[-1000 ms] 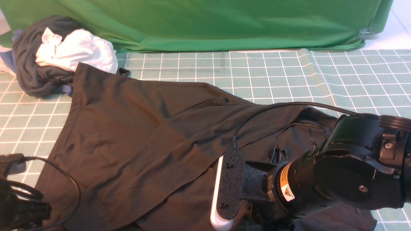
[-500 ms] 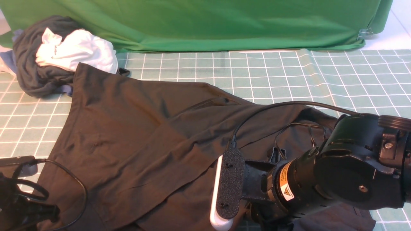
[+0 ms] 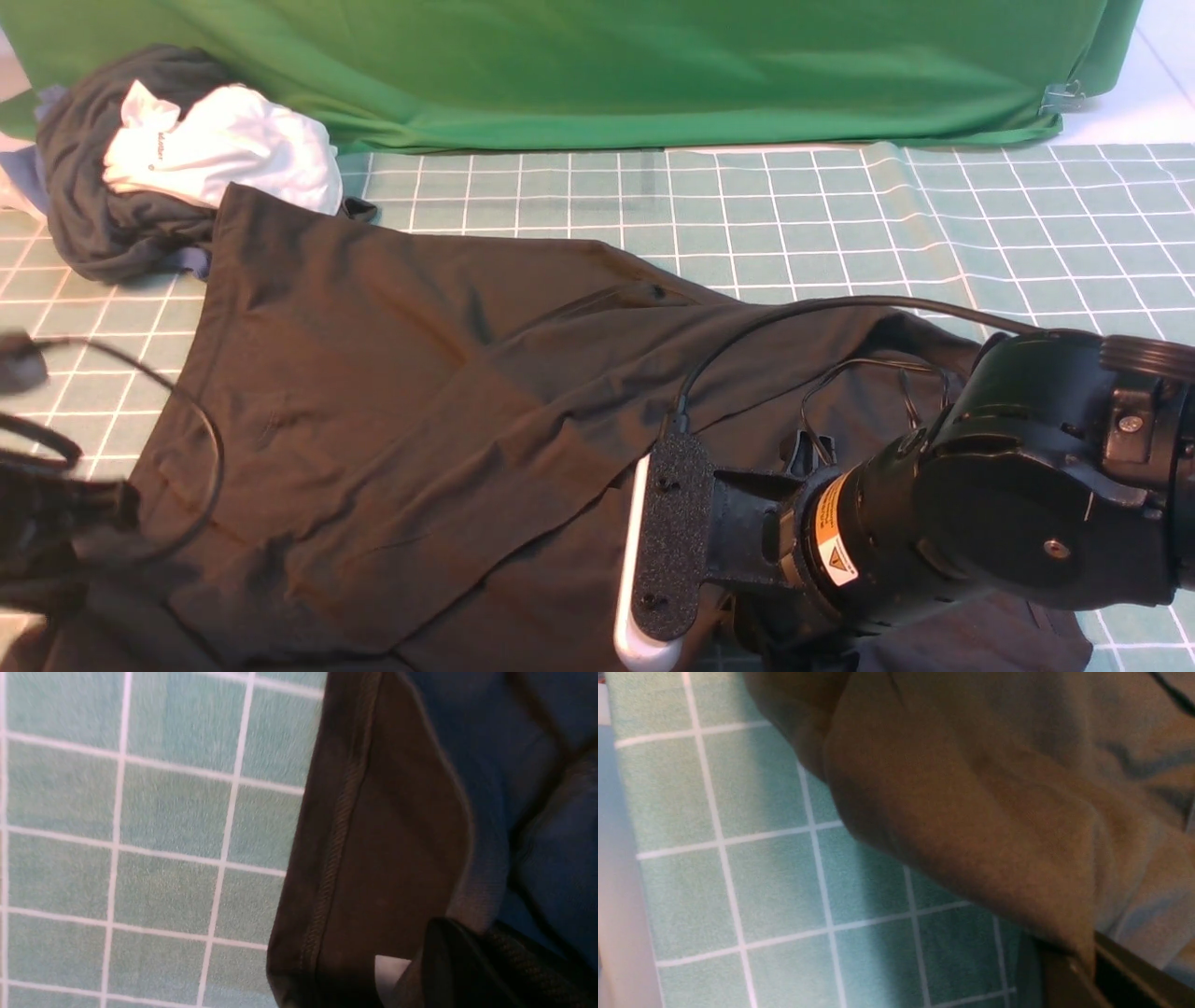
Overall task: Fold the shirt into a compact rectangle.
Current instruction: 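Grasp the near edge of the shirt at its hem and shoulder corners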
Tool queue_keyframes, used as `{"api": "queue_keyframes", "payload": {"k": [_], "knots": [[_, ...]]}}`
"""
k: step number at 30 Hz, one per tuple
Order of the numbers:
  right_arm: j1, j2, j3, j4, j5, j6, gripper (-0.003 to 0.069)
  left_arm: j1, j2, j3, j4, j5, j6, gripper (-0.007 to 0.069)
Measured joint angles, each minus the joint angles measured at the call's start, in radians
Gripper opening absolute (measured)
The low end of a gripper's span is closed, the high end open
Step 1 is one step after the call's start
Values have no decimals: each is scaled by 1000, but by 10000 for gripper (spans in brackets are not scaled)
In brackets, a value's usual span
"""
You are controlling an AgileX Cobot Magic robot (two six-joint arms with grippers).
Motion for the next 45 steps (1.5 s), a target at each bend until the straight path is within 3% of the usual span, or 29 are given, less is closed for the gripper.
{"api": "queue_keyframes", "payload": {"k": [5,11,20,23,26,27,30,35,40,45], "knots": [[-2,0,-45,-68,19,38,33,0,-15,-60,-15,6,0,3],[-90,0,-92,-107,15,60,31,0,-15,-128,-92,-23,12,2],[-135,0,-94,-83,17,60,31,0,10,-111,-12,142,-16,13],[-135,0,-94,-66,16,60,31,0,19,-28,-9,148,-19,76],[-135,0,-94,-61,15,60,31,0,20,68,40,98,-24,211],[-135,0,-94,-61,14,60,31,0,20,79,45,93,-28,222],[-135,0,-94,-60,5,59,31,0,28,142,108,13,-118,426],[-135,0,-94,-56,-5,59,31,0,76,159,124,-20,-144,589],[-135,0,-94,-54,-6,59,31,0,167,159,77,-58,-107,610],[-135,0,-94,-53,-7,58,31,0,262,159,57,-72,-81,515]]}}
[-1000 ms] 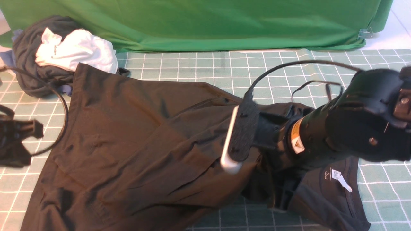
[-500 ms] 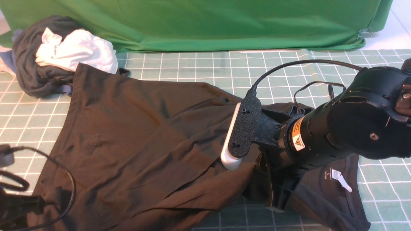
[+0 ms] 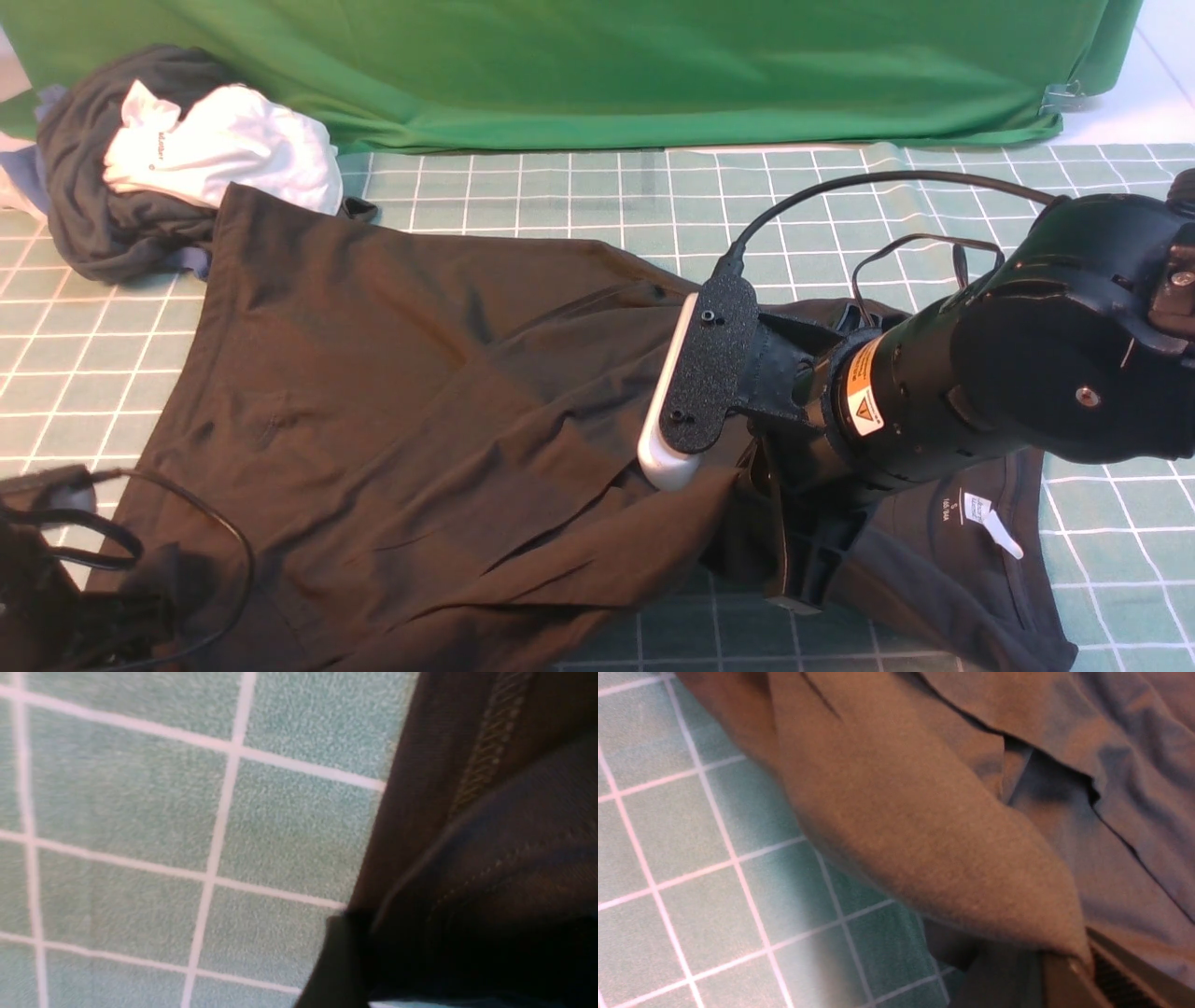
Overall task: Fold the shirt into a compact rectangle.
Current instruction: 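Grasp the near edge of the shirt at its hem and shoulder corners, then fold the black garment in half by bringing its near edge over to the far edge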
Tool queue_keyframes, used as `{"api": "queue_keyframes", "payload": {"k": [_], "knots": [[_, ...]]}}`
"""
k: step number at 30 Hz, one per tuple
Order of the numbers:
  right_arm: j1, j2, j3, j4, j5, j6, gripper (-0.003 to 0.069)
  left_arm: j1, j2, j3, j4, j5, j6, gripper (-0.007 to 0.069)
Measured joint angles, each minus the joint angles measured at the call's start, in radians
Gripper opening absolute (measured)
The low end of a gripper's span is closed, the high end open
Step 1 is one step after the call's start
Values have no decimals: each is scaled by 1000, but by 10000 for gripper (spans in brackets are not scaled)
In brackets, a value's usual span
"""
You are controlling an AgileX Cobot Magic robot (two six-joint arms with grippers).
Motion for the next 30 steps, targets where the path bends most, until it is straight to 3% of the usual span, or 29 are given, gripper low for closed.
{"api": "queue_keyframes", "payload": {"k": [2,4,5,6,7,10,22,30], "knots": [[0,0,0,0,0,0,31,0,17,0,-1,2,3,487],[0,0,0,0,-2,0,31,0,37,-8,-23,15,5,371],[0,0,0,0,-2,0,31,0,37,-9,-25,15,5,360],[0,0,0,0,-2,-1,31,0,39,-10,-26,24,5,237],[0,0,0,0,-3,-1,31,0,39,-10,-25,28,5,174],[0,0,0,1,-4,-1,31,0,31,-8,-23,36,5,46],[-1,0,0,2,-4,-4,31,0,-309,-101,-34,99,-12,10],[-1,0,-29,-40,3,-26,31,0,-334,-265,-116,65,-14,10]]}}
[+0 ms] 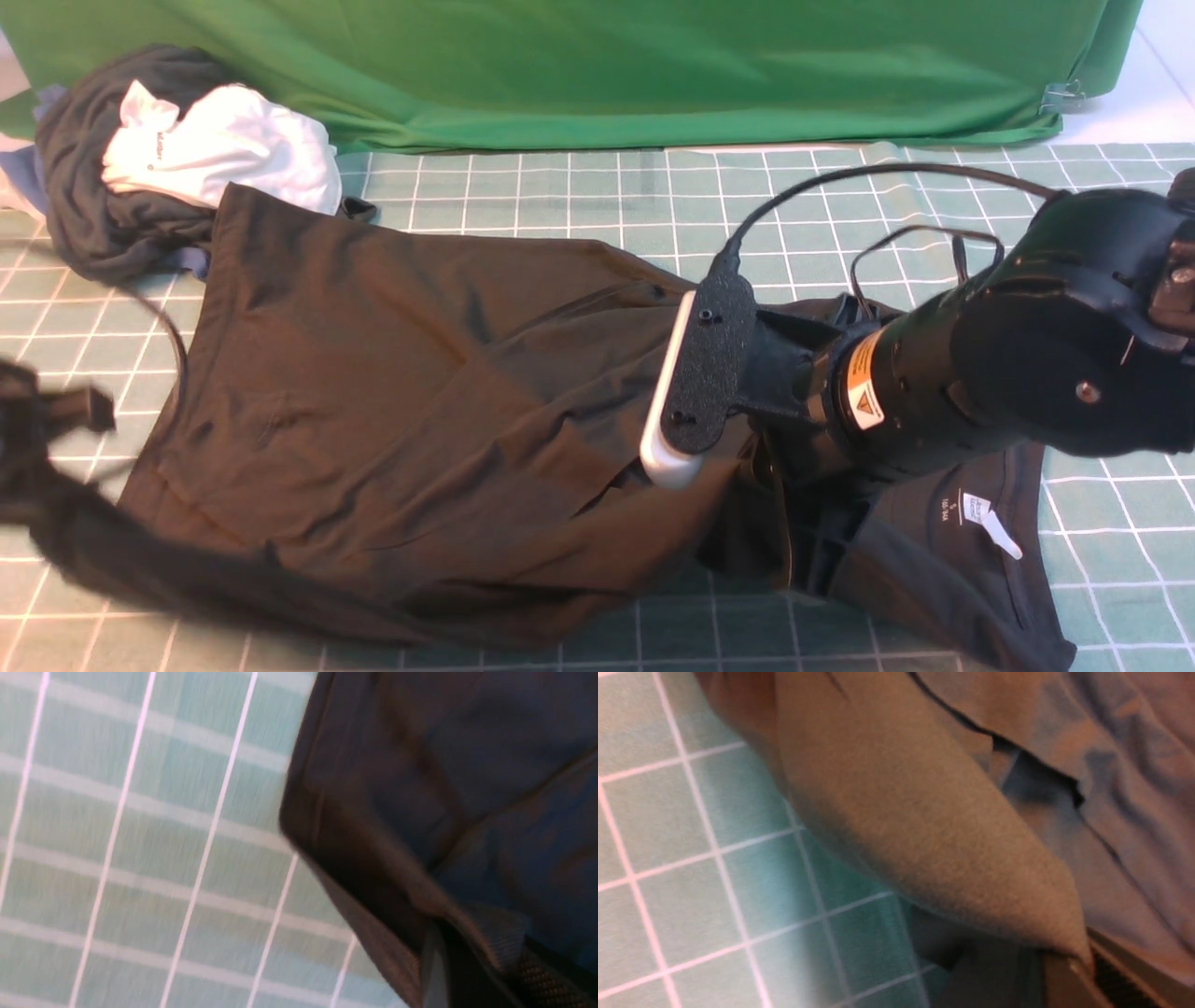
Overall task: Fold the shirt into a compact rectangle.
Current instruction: 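Fold the black garment in half by bringing its near edge over to the far edge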
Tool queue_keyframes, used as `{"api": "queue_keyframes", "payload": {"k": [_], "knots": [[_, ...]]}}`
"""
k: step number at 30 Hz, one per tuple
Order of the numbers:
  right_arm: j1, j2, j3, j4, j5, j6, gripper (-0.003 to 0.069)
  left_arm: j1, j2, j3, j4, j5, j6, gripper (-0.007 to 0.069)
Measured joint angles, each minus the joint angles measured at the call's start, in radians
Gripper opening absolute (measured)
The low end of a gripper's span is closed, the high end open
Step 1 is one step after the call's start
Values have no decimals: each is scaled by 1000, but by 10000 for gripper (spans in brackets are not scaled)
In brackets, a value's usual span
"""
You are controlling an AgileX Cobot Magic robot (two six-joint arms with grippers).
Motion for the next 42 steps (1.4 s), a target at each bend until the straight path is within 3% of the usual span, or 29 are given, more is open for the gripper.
{"api": "queue_keyframes", "payload": {"k": [11,24,33,42], "knots": [[-8,0,-122,-67,-16,-6,31,0,127,-136,-98,-63,37,9],[-197,63,-169,-72,-58,-52,30,0,327,-314,-182,-140,78,10],[-222,240,-314,-76,-89,-88,30,-1,497,-499,-219,-165,84,8],[-322,454,-556,-76,-103,-88,30,-1,727,-736,-266,-197,72,8]]}}
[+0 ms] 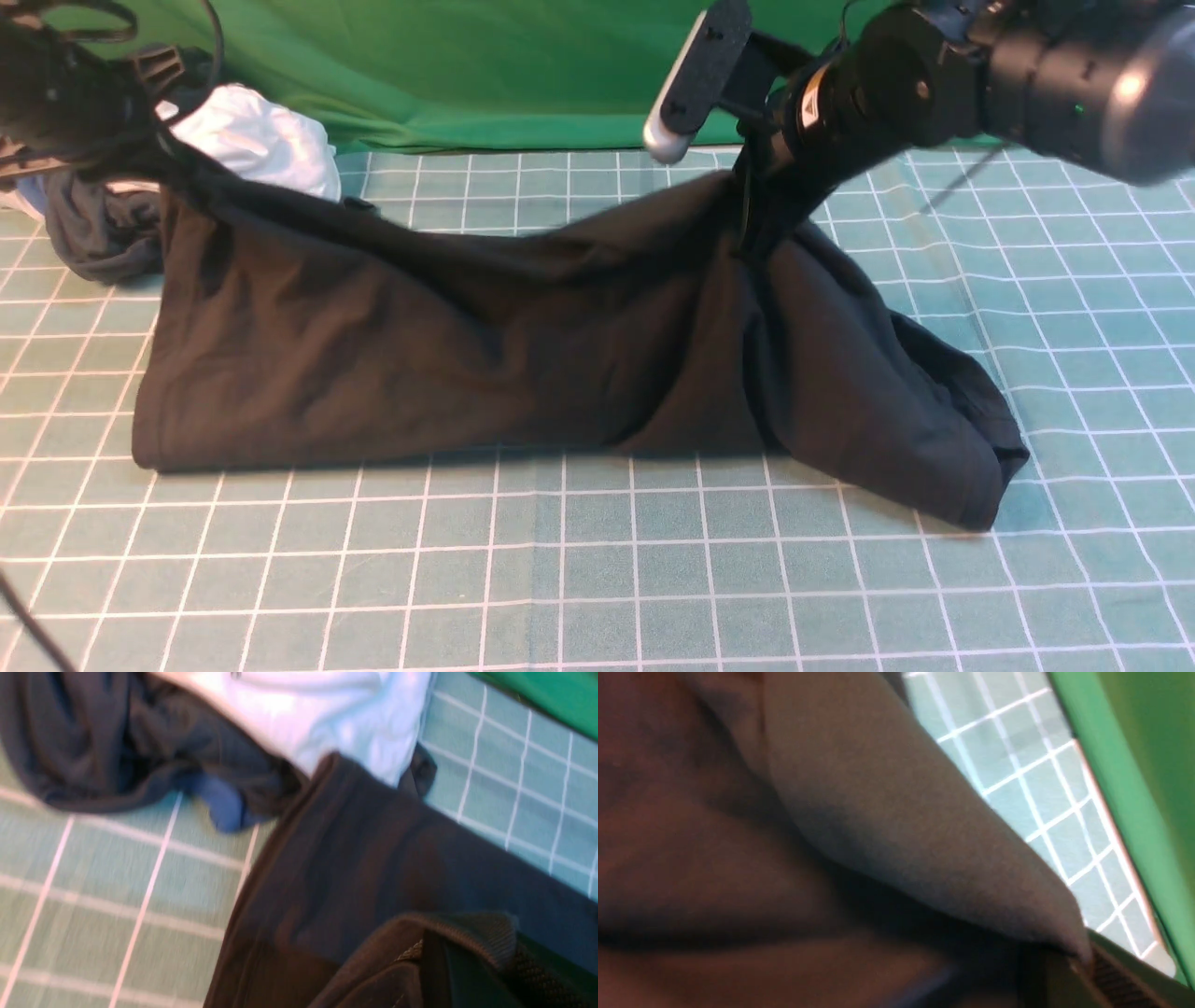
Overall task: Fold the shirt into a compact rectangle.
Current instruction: 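Fold the black garment in half by bringing its near edge over to the far edge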
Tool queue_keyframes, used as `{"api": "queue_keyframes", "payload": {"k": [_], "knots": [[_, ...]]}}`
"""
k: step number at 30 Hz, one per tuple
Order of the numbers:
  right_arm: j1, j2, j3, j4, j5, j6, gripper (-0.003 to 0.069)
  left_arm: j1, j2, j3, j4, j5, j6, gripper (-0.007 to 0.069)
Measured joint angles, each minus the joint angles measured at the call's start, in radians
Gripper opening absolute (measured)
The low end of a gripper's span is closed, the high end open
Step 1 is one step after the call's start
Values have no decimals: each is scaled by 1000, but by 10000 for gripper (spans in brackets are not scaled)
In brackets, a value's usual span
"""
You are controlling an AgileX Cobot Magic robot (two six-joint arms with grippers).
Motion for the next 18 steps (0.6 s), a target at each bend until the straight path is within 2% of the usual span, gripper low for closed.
{"api": "queue_keyframes", "payload": {"k": [7,10,12,14,15,16,18], "knots": [[-31,102,-29,0,-40,0,33,-1,97,-84,-19,-26,-28,8],[-33,138,-33,0,-77,1,64,-11,120,-90,-25,-44,-28,8],[-35,158,-33,-1,-121,1,159,-29,136,-90,0,-76,-28,27],[-36,165,-33,-1,-137,2,202,-36,142,-90,17,-96,-28,41],[-37,169,-33,-1,-158,9,264,-48,148,-90,51,-131,-28,76],[-37,171,-33,-1,-161,12,288,-50,150,-90,60,-147,-28,85],[-37,172,-33,-3,-171,28,367,-57,155,-92,109,-206,-49,169]]}}
